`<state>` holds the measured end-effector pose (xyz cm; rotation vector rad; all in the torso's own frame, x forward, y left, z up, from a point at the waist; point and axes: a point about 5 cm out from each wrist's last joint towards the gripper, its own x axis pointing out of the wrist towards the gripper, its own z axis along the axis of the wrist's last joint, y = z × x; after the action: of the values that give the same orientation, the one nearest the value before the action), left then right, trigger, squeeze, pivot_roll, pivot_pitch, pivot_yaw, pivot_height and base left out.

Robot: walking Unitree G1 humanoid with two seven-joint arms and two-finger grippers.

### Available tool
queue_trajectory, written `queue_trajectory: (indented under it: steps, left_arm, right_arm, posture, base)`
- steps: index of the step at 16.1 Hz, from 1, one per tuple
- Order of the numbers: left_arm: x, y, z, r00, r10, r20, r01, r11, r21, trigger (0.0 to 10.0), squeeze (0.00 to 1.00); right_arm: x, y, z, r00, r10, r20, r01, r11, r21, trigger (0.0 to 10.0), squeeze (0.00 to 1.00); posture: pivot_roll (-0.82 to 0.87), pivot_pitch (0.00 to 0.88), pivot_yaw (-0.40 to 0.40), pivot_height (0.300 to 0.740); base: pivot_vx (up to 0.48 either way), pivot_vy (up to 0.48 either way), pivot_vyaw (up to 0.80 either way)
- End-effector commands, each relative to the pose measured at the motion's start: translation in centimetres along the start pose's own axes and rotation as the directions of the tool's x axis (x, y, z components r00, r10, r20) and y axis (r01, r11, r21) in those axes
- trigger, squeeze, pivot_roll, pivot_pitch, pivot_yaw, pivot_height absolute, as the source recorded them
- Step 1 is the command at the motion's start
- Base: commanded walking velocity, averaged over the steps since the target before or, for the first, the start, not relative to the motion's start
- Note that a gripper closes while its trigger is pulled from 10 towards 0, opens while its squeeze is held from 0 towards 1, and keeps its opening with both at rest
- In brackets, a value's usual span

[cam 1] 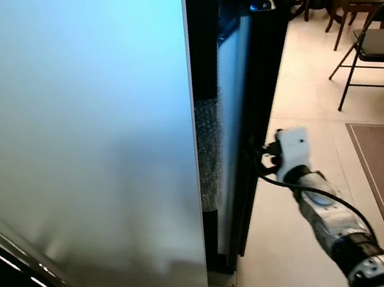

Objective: Restocking fridge

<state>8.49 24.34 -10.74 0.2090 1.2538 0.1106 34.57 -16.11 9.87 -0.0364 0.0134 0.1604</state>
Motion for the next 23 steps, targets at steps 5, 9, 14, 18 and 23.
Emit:
queue_trajectory:
  steps: [5, 9, 14, 18, 23]
  left_arm:
    - [0.0, -0.3, -0.5, 1.0, -0.01, -0.023, 0.01, 1.0, -0.02, 10.0, 0.0]
    - [0.0, -0.4, -0.5, 1.0, -0.014, -0.021, 0.013, 1.0, -0.019, 10.0, 0.0]
    - [0.0, -0.4, -0.5, 1.0, -0.015, -0.022, 0.015, 1.0, -0.02, 10.0, 0.0]
    - [0.0, -0.4, -0.5, 1.0, -0.014, -0.021, 0.014, 1.0, -0.022, 10.0, 0.0]
    - [0.0, -0.4, -0.4, 1.0, -0.016, -0.018, 0.015, 1.0, -0.024, 10.0, 0.0]
  right_arm:
    - [-3.8, -7.6, -2.1, 0.949, -0.303, -0.082, 0.303, 0.953, -0.02, 10.0, 0.0]
    - [-6.4, -9.9, -4.2, 0.9, -0.406, -0.16, 0.399, 0.914, -0.072, 10.0, 0.0]
    - [-6.1, -7.4, -6.0, 0.927, -0.259, -0.27, 0.255, 0.966, -0.052, 10.0, 0.0]
    - [-4.0, -4.2, -4.3, 0.97, -0.013, -0.242, 0.017, 1.0, 0.015, 10.0, 0.0]
    - [-1.8, -6.0, -0.2, 0.989, -0.051, -0.137, 0.046, 0.998, -0.041, 10.0, 0.0]
  posture:
    - [0.0, 0.0, -0.067, 0.74]
    - [0.0, 0.0, -0.07, 0.74]
    - [0.0, 0.0, -0.069, 0.74]
    - [0.0, 0.0, -0.071, 0.74]
    - [0.0, 0.0, -0.072, 0.74]
  base:
    - [0.0, 0.0, 0.0]
    - [0.0, 0.0, 0.0]
    - [0.0, 0.0, 0.0]
    - [0.0, 0.0, 0.0]
    - [0.0, 0.0, 0.0]
